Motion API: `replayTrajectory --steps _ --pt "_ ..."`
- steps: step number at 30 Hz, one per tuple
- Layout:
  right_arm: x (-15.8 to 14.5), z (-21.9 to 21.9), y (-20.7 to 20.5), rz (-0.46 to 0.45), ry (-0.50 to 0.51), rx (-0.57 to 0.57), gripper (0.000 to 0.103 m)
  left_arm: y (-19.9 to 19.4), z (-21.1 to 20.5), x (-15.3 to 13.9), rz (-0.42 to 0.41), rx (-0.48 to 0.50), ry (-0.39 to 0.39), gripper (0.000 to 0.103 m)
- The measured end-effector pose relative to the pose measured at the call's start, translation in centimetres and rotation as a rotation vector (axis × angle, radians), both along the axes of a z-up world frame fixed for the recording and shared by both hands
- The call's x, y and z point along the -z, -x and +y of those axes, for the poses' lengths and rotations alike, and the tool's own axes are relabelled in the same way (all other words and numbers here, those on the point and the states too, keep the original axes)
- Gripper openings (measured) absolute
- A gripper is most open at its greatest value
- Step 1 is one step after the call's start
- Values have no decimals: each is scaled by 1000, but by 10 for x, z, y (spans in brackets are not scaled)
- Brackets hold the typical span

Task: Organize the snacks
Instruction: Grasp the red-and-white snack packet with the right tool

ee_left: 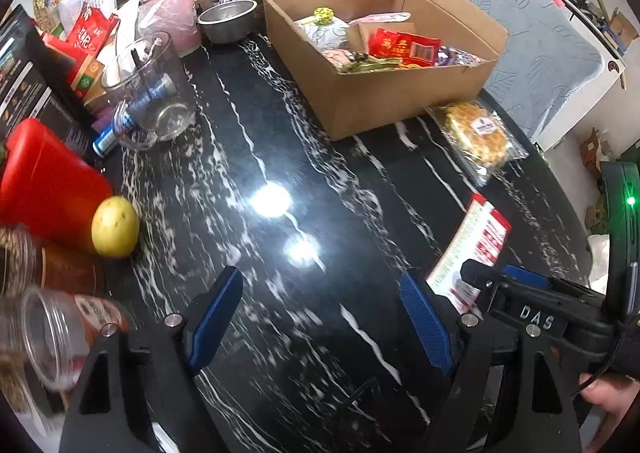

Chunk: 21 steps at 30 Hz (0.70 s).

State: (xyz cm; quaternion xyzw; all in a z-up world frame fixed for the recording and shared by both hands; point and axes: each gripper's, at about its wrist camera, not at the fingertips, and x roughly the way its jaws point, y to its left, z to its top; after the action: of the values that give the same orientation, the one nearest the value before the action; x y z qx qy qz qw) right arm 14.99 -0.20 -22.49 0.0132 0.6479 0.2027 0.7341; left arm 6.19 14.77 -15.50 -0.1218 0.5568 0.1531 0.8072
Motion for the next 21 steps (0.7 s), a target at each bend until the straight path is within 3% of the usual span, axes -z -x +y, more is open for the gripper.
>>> replayTrajectory --steps 3,8,10,14,18,21 --pt "9 5 -4 39 9 73 65 -3 11 4 -5 10 -19 81" --pt "9 23 -5 -21 96 119 72 -1 27 10 -7 2 -27 81" --pt "9 31 -3 -45 139 114 77 3 34 11 -5 -13 -23 81" --pt "12 50 5 -103 258 60 78 8 40 13 -4 -31 -20 81" --pt "10 49 13 -159 262 19 72 12 41 13 -4 -39 -18 81" --pt "7 45 15 -173 253 -7 61 11 38 12 -5 -42 -20 81"
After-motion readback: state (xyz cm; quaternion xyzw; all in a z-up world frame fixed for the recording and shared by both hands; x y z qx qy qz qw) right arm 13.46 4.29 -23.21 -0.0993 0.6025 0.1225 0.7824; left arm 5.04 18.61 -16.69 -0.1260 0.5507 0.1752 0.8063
